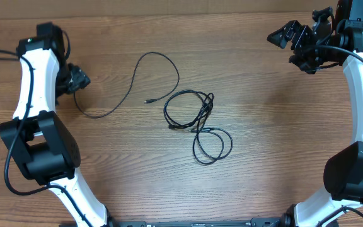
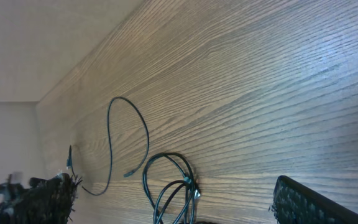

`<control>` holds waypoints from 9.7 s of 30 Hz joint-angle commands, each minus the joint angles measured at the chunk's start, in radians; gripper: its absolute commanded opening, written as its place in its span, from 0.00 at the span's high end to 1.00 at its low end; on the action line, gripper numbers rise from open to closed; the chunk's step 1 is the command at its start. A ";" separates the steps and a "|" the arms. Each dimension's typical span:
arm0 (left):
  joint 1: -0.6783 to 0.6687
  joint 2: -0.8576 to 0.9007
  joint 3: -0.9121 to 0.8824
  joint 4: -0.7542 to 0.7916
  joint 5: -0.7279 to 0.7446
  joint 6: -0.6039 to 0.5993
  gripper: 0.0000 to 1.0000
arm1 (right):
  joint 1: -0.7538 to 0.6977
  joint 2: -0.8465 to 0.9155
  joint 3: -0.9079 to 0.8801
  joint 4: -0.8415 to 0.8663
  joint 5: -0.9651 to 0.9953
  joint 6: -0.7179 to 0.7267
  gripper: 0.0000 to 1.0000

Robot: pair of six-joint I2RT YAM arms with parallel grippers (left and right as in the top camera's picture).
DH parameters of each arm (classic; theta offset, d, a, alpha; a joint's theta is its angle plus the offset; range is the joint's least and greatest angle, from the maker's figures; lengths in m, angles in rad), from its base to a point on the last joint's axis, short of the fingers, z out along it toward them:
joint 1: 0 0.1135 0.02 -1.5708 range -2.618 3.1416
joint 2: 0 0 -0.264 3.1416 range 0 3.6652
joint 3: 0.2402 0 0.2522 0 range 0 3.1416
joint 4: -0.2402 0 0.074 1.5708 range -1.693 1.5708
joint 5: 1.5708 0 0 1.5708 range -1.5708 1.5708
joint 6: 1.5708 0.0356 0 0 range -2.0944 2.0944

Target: Untangle cables

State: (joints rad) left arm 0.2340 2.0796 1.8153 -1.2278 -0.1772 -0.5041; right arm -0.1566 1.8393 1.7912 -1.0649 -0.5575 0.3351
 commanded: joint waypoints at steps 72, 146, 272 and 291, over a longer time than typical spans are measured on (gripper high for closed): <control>-0.020 -0.222 0.230 -0.101 0.838 -0.084 0.96 | -0.001 -0.032 0.009 0.004 0.007 -0.010 0.00; -0.177 -0.448 0.227 -0.215 0.820 0.526 0.25 | 0.593 -0.061 0.010 0.554 -0.222 0.937 0.96; 0.383 0.343 0.596 0.447 0.572 0.301 0.16 | 0.323 -0.061 0.010 0.004 0.497 0.232 0.00; -0.048 0.414 0.587 0.167 0.064 0.420 0.96 | 0.323 -0.061 0.010 0.004 0.497 0.232 0.00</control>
State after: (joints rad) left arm 0.2081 2.4466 2.3974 -1.0367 0.0219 -0.0818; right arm 0.1692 1.8198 1.7916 -1.0657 -0.0711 0.5751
